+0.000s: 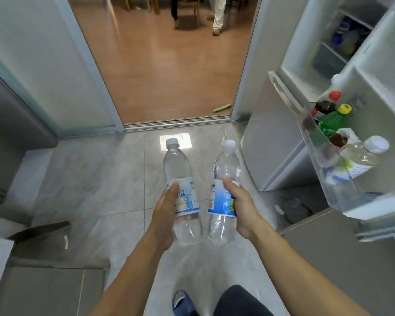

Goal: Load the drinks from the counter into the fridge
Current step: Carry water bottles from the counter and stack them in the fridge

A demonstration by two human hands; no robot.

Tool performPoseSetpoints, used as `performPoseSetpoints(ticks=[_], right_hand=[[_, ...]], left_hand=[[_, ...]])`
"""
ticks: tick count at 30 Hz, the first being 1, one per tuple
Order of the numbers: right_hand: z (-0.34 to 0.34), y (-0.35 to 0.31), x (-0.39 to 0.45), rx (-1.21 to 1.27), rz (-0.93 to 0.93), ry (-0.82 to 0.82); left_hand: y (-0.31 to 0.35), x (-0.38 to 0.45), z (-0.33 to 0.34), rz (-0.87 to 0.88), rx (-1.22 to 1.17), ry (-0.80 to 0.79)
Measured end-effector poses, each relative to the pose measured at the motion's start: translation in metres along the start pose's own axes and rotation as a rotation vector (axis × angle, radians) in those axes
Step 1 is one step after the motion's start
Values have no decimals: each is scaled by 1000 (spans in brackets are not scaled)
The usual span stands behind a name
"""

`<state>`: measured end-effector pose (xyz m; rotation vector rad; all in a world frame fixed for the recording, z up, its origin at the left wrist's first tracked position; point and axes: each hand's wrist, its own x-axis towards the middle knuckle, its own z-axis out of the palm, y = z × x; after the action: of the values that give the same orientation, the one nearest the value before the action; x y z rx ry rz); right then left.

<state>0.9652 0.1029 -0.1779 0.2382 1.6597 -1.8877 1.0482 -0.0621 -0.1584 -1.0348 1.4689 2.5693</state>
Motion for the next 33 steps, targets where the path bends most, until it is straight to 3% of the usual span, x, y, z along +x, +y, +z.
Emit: performPoseSetpoints(ticks=[13,27,33], right_hand=[[-6,-44,146,149,35,152],[-45,-156,301,304,27,373],[-65,-189,357,368,-4,526]], left_hand=[[62,166,38,-65,119,-49],[140,357,135,-106,333,-141],[164,437,189,-128,406,-263]])
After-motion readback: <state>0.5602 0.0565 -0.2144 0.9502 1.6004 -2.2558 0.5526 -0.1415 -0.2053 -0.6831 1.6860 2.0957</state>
